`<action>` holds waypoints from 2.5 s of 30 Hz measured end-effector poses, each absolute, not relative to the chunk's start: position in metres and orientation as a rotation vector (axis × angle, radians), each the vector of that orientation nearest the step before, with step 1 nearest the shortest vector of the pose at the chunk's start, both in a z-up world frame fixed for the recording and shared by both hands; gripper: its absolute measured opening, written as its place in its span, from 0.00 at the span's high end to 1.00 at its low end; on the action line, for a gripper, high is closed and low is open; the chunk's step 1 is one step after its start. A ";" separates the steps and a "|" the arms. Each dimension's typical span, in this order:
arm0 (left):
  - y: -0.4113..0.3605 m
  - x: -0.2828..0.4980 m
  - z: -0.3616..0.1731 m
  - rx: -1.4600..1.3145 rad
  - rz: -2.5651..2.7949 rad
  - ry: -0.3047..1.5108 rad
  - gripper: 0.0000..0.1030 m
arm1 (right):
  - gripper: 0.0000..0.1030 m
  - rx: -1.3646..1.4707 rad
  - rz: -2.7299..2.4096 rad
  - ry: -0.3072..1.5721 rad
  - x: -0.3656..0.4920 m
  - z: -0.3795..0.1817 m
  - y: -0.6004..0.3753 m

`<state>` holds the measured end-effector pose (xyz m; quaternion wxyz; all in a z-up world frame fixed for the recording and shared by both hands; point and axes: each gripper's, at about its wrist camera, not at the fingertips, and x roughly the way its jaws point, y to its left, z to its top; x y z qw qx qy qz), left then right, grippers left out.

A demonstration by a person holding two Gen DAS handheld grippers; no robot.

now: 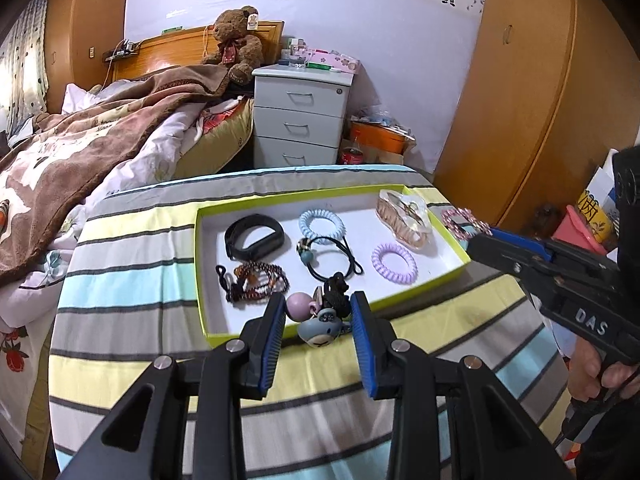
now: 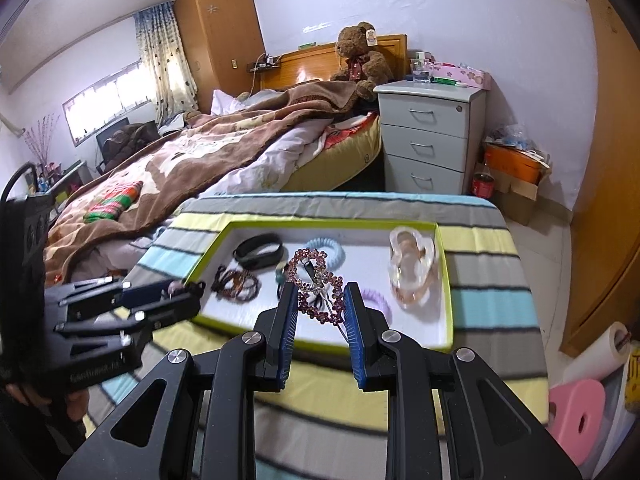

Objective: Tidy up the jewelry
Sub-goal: 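Carry the keychain with the left gripper over the tray while the right gripper carries the rhinestone clip, then lower and open the left gripper to drop the keychain while the right gripper releases the clip in the tray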

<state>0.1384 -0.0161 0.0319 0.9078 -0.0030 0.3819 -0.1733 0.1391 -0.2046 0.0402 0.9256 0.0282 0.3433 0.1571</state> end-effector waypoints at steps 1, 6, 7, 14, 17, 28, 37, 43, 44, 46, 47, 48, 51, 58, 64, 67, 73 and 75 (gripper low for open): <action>-0.016 0.141 0.031 -0.008 -0.356 0.791 0.66 | 0.77 0.060 0.320 0.707 0.145 0.039 -0.203; -0.019 0.159 0.024 -0.016 -0.343 0.807 0.66 | 0.77 0.054 0.286 0.728 0.177 0.031 -0.197; -0.019 0.162 0.023 -0.017 -0.341 0.810 0.66 | 0.77 0.051 0.278 0.739 0.184 0.027 -0.196; -0.023 0.181 0.006 -0.026 -0.330 0.848 0.66 | 0.76 0.053 0.247 0.776 0.215 0.013 -0.193; -0.026 0.187 0.001 -0.022 -0.328 0.859 0.66 | 0.76 0.051 0.220 0.788 0.226 0.006 -0.193; -0.038 0.200 -0.014 -0.015 -0.330 0.892 0.66 | 0.76 0.010 0.172 0.858 0.247 -0.019 -0.191; -0.039 0.205 -0.022 -0.009 -0.323 0.915 0.66 | 0.76 -0.033 0.170 0.872 0.252 -0.027 -0.184; -0.039 0.208 -0.026 -0.010 -0.318 0.929 0.66 | 0.76 -0.065 0.165 0.871 0.253 -0.029 -0.180; -0.039 0.208 -0.027 -0.011 -0.317 0.930 0.66 | 0.76 -0.071 0.163 0.871 0.253 -0.029 -0.178; -0.039 0.209 -0.028 -0.010 -0.315 0.933 0.66 | 0.76 -0.085 0.161 0.867 0.253 -0.030 -0.177; -0.039 0.208 -0.028 -0.011 -0.315 0.932 0.66 | 0.76 -0.089 0.160 0.866 0.253 -0.031 -0.175; -0.039 0.208 -0.028 -0.011 -0.316 0.932 0.66 | 0.76 -0.091 0.160 0.866 0.253 -0.031 -0.174; -0.039 0.209 -0.029 -0.009 -0.315 0.932 0.66 | 0.76 -0.091 0.166 0.868 0.254 -0.032 -0.174; -0.039 0.210 -0.029 -0.011 -0.319 0.934 0.61 | 0.76 -0.101 0.169 0.868 0.254 -0.033 -0.172; -0.039 0.210 -0.029 -0.012 -0.321 0.934 0.59 | 0.76 -0.100 0.170 0.867 0.253 -0.033 -0.173; -0.040 0.210 -0.029 -0.010 -0.321 0.934 0.56 | 0.76 -0.100 0.172 0.868 0.254 -0.033 -0.173; -0.040 0.210 -0.029 -0.006 -0.321 0.934 0.52 | 0.76 -0.100 0.170 0.868 0.253 -0.033 -0.172; -0.040 0.210 -0.028 -0.004 -0.319 0.931 0.50 | 0.76 -0.095 0.170 0.867 0.253 -0.033 -0.173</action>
